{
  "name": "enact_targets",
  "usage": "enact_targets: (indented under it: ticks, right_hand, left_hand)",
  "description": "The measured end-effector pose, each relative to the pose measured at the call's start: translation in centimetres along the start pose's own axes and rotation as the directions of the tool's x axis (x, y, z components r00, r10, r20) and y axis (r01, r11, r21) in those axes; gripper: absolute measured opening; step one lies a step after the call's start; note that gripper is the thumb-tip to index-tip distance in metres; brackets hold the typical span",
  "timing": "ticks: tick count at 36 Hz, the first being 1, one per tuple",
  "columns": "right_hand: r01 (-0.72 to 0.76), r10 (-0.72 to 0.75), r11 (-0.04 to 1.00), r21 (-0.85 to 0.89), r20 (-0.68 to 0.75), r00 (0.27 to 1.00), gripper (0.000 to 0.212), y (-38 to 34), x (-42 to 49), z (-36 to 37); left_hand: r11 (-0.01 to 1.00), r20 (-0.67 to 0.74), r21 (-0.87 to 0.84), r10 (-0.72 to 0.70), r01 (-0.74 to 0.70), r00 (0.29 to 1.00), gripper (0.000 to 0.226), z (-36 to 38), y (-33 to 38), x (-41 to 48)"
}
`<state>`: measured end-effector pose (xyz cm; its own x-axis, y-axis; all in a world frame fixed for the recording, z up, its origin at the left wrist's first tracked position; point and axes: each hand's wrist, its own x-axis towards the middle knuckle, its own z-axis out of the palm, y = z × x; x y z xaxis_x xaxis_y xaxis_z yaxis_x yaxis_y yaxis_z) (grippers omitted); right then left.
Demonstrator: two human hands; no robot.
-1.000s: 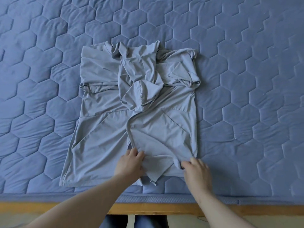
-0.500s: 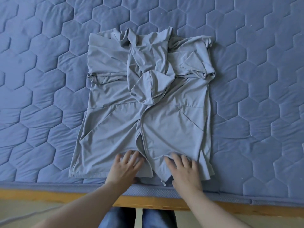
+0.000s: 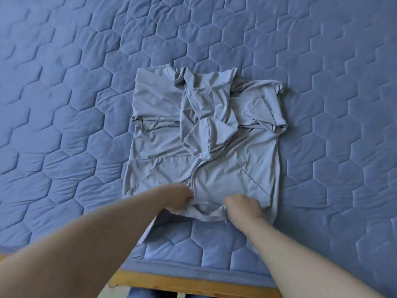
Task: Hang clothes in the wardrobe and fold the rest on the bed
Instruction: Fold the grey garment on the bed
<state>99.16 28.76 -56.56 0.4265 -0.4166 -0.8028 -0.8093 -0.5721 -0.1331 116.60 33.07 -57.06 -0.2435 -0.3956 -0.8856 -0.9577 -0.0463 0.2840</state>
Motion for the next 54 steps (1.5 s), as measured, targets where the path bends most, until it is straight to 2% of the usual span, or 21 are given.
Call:
enact_targets:
  ticks: [3, 6, 8, 10, 12, 14, 17, 20, 22, 25, 29, 32, 34, 36, 39, 41, 43, 45, 48, 52, 54]
  right_hand:
    - [0.003, -0.018, 0.996, -0.086, -0.173, 0.985, 0.021, 0.3, 0.1, -6.0]
    - [-0.032, -0.036, 0.989, -0.147, -0.433, 0.900, 0.027, 1.3, 1.8, -11.9]
    - [-0.077, -0.049, 0.984, -0.158, -0.669, 0.742, 0.022, 1.7, 3.2, -15.8]
    - [-0.176, 0.028, 0.980, -0.087, -0.826, 0.563, 0.033, 1.8, 4.2, -19.3]
    - [-0.194, 0.090, 0.980, -0.033, -0.801, 0.592, 0.051, 2.0, 5.0, -21.0]
    - [-0.201, 0.208, 0.975, 0.090, -0.676, 0.707, 0.059, 2.0, 6.1, -20.6]
    - [-0.246, 0.356, 0.932, 0.268, -0.530, 0.770, 0.065, 2.2, 7.2, -17.8]
    - [-0.300, 0.417, 0.896, 0.327, -0.391, 0.820, 0.067, 3.1, 8.3, -15.0]
    - [-0.304, 0.436, 0.888, 0.344, -0.423, 0.794, 0.064, 3.9, 9.2, -14.1]
    - [-0.268, 0.449, 0.882, 0.388, -0.517, 0.729, 0.060, 4.9, 11.1, -14.0]
    - [-0.349, 0.516, 0.852, 0.391, -0.505, 0.693, 0.058, 6.1, 13.6, -14.5]
    - [-0.362, 0.511, 0.857, 0.368, -0.505, 0.696, 0.035, 7.5, 15.1, -14.9]
    - [-0.275, 0.544, 0.815, 0.509, -0.513, 0.664, 0.027, 8.1, 15.4, -15.6]
    - [-0.165, 0.644, 0.691, 0.704, -0.495, 0.583, 0.029, 8.3, 15.3, -16.9]
    - [-0.002, 0.813, 0.436, 0.900, -0.393, 0.429, 0.034, 10.0, 15.3, -18.2]
    - [0.103, 0.868, 0.216, 0.971, -0.239, 0.435, 0.033, 11.7, 15.2, -18.8]
    - [0.144, 0.890, 0.055, 0.988, -0.113, 0.441, 0.022, 12.8, 15.1, -19.1]
    - [0.123, 0.931, 0.025, 0.992, -0.068, 0.360, 0.028, 12.5, 14.9, -18.9]
    - [0.106, 0.948, 0.085, 0.991, -0.113, 0.297, 0.041, 9.6, 14.0, -17.4]
    - [0.057, 0.956, -0.027, 0.998, 0.009, 0.295, 0.042, 4.9, 12.5, -13.2]
    - [-0.005, 0.919, -0.159, 0.987, 0.150, 0.364, 0.065, 1.7, 11.6, -11.4]
  left_hand:
    - [1.000, -0.015, 0.014, 0.005, -0.005, 1.000, 0.017, -6.4, -1.3, -1.5]
    - [0.992, -0.209, 0.124, 0.027, -0.001, 0.977, 0.024, -13.4, -3.0, -2.5]
    - [0.985, -0.463, 0.151, -0.005, 0.085, 0.886, 0.026, -17.7, -4.3, -2.8]
    - [0.980, -0.710, 0.064, -0.089, 0.190, 0.699, 0.035, -21.0, -5.8, -3.2]
    - [0.964, -0.795, -0.068, -0.208, 0.256, 0.570, 0.058, -22.4, -7.2, -3.2]
    - [0.937, -0.763, -0.248, -0.345, 0.246, 0.546, 0.074, -22.0, -7.9, -2.6]
    - [0.873, -0.646, -0.460, -0.452, 0.159, 0.615, 0.086, -18.6, -8.9, -0.7]
    - [0.862, -0.567, -0.465, -0.466, 0.202, 0.679, 0.091, -14.5, -10.5, 1.0]
    - [0.847, -0.542, -0.467, -0.502, 0.255, 0.674, 0.090, -12.5, -11.8, 1.9]
    - [0.826, -0.588, -0.471, -0.556, 0.309, 0.588, 0.077, -11.5, -13.0, 2.9]
    - [0.846, -0.688, -0.370, -0.527, 0.384, 0.499, 0.048, -11.2, -13.8, 4.3]
    - [0.874, -0.766, -0.350, -0.473, 0.336, 0.434, 0.027, -12.1, -14.5, 4.6]
    - [0.869, -0.776, -0.459, -0.493, 0.183, 0.393, 0.024, -13.2, -14.8, 4.2]
    - [0.731, -0.702, -0.680, -0.631, -0.049, 0.331, 0.014, -14.4, -15.3, 3.3]
    - [0.347, -0.434, -0.878, -0.867, -0.330, 0.245, 0.036, -16.9, -16.6, 2.2]
    - [0.128, -0.227, -0.934, -0.934, -0.333, 0.277, 0.043, -18.4, -18.0, 2.0]
    - [0.036, -0.103, -0.981, -0.930, -0.192, 0.352, 0.046, -18.9, -19.0, 2.3]
    - [0.091, -0.092, -0.996, -0.916, -0.022, 0.390, 0.043, -18.8, -19.1, 2.8]
    - [0.365, -0.278, -0.903, -0.900, 0.229, 0.337, 0.055, -18.4, -18.0, 3.4]
    - [0.742, -0.618, -0.623, -0.662, 0.249, 0.425, 0.065, -18.4, -15.6, 4.7]
    - [0.847, -0.699, -0.489, -0.523, 0.207, 0.488, 0.067, -19.1, -14.7, 5.6]
